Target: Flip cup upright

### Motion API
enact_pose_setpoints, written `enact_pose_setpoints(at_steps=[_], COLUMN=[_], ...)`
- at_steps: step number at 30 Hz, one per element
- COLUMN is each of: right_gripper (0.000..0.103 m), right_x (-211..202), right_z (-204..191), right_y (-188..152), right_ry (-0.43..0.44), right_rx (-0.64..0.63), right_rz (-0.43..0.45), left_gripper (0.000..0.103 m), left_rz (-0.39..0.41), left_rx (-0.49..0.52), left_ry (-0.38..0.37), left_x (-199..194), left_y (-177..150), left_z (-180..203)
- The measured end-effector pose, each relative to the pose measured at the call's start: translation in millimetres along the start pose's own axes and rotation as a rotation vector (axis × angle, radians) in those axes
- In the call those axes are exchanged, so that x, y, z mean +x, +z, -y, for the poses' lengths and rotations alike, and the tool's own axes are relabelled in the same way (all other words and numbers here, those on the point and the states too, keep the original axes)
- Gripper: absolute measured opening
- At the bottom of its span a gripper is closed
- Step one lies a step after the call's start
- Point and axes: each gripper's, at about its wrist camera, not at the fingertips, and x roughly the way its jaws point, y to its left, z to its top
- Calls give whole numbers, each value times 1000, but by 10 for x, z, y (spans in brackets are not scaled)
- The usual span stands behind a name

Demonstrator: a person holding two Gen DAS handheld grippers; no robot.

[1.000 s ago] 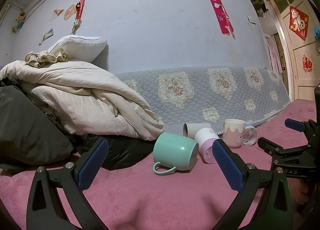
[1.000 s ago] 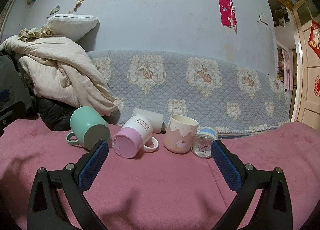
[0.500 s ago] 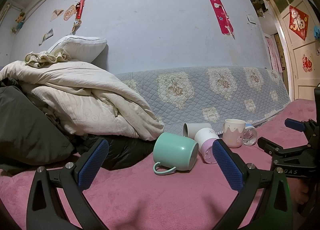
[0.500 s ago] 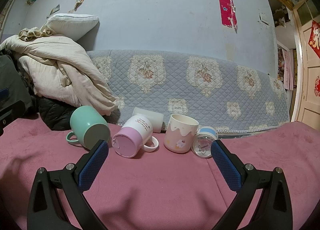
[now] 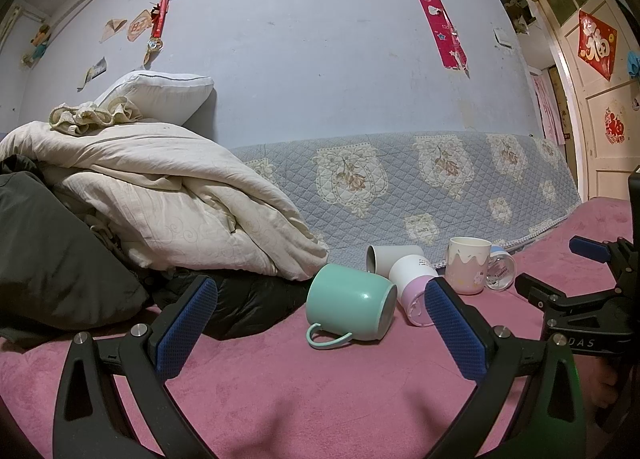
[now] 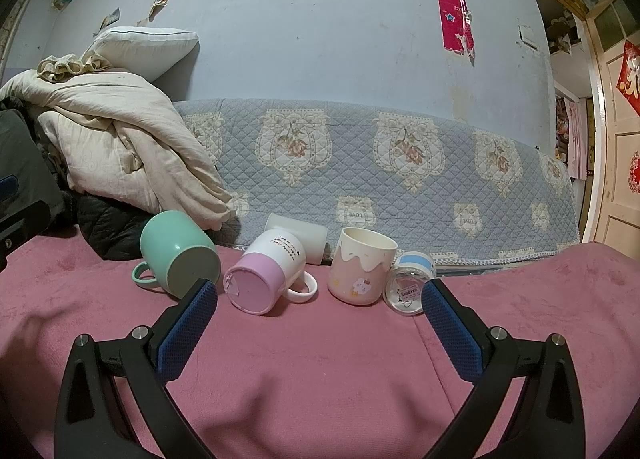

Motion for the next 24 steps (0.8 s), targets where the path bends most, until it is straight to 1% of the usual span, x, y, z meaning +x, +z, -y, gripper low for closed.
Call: enact_pose_setpoints(at_steps=[24], right_gripper=[103], right_x=[4], right_z=[1], right_y=[-19], right_ry=[1], right_rx=[-1], right_rz=[-3], left_gripper=[103], left_rz=[0], left_rx=[1], left_ry=[0], left_x=[1], left_y=[-1], left_z=[4])
